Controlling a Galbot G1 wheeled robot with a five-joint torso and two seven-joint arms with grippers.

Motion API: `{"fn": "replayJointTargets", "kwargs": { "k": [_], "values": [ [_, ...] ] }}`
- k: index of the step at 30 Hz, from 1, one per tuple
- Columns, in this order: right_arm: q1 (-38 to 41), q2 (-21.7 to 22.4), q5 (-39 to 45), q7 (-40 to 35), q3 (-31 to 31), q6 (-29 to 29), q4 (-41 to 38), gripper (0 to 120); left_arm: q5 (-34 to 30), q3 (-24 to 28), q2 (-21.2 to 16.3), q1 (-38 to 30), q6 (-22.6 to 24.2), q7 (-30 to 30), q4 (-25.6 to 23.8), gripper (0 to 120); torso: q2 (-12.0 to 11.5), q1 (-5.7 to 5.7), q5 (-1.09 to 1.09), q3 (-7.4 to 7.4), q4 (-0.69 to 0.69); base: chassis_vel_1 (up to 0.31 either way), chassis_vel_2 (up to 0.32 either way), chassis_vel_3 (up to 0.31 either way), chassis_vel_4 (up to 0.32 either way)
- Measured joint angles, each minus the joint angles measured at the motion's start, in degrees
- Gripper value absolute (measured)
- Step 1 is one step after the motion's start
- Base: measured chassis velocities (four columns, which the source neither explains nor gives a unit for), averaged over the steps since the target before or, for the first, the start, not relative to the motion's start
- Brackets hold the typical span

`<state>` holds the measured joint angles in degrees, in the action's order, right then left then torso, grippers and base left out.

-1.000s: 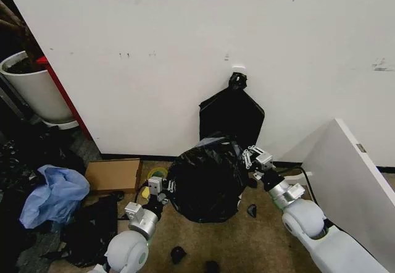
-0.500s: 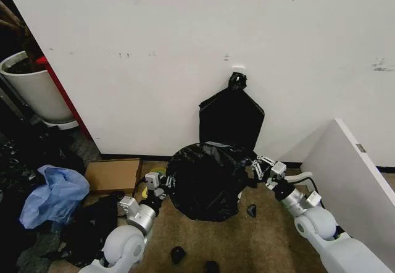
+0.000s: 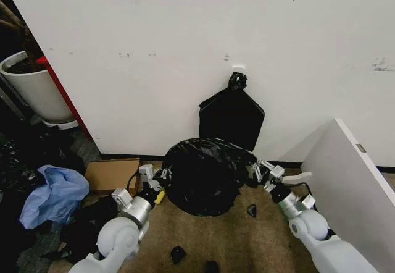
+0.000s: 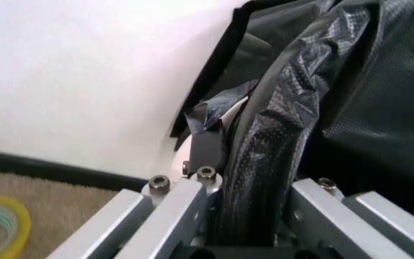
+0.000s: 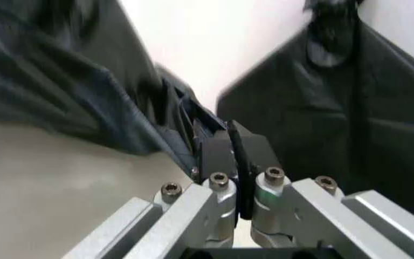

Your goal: Place the garbage bag over the trash bin.

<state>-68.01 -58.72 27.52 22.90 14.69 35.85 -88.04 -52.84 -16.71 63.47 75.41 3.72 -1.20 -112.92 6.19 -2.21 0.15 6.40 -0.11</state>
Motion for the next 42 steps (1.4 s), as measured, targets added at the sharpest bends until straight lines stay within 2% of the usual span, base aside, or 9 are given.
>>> {"fn": "replayJointTargets", "kwargs": {
  "k": [5, 10, 14, 18, 25, 31, 33, 37, 42],
  "values": [
    [0.03, -1.44, -9.79, -10.58, -0.92, -0.20, 1.11, 0, -1.55, -0.36, 0.07, 0.25, 2.90, -1.56, -1.22, 0, 0.00, 0.00, 0.00, 0.00, 0.00, 0.000, 0.000, 0.000, 0.000],
    [0.01, -2.11, -11.64, -18.00, -1.36, -1.58, 0.41, 4, -1.61, -0.32, 0.17, 0.55, 3.62, -1.87, -1.69, 0, 0.00, 0.00, 0.00, 0.00, 0.00, 0.000, 0.000, 0.000, 0.000],
    [0.89, -2.96, -13.57, -25.69, -1.54, -0.40, 1.51, 20, -1.67, -0.22, 0.41, 0.54, 3.81, -2.43, -1.81, 0, 0.00, 0.00, 0.00, 0.00, 0.01, 0.000, 0.000, 0.000, 0.000],
    [-1.34, -2.58, -8.15, -26.33, -1.43, 0.39, -0.71, 34, -1.65, 0.42, 0.84, 0.27, 4.10, -3.18, -1.17, 0, 0.00, 0.01, -0.01, 0.00, -0.01, 0.000, 0.000, 0.000, 0.000],
    [-11.53, -1.21, 3.71, -21.01, -0.28, -0.98, -9.83, 59, -2.53, 1.01, 2.26, -0.73, 3.70, -5.21, -0.29, 0, 0.00, 0.01, 0.00, 0.00, -0.02, 0.000, 0.000, 0.000, 0.000],
    [-20.55, -0.99, 18.91, -17.55, -3.68, -7.45, -24.80, 84, -5.77, 0.73, 3.49, -2.33, 4.36, -9.68, 0.33, 0, 0.00, 0.01, -0.01, -0.01, -0.01, 0.000, 0.000, 0.000, 0.000],
    [-21.16, -1.34, 22.24, -15.14, -4.52, -8.41, -26.29, 89, -6.19, 0.67, 3.71, -2.62, 4.59, -10.02, 0.35, 0, 0.01, 0.01, -0.01, -0.01, -0.01, 0.000, 0.000, 0.000, 0.000],
    [-21.14, -2.72, 30.86, -1.55, -6.13, -9.47, -26.35, 99, -7.46, 0.44, 3.98, -3.52, 5.40, -10.95, 0.35, 0, 0.00, 0.01, 0.00, -0.01, 0.00, 0.000, 0.000, 0.000, 0.000],
    [-19.51, -4.49, 28.97, 3.27, -6.26, -7.82, -22.34, 100, -7.84, 0.39, 3.72, -3.67, 5.61, -11.03, 0.27, 0, 0.00, 0.01, 0.00, 0.00, 0.00, 0.000, 0.000, 0.000, 0.000]
  ]
}}
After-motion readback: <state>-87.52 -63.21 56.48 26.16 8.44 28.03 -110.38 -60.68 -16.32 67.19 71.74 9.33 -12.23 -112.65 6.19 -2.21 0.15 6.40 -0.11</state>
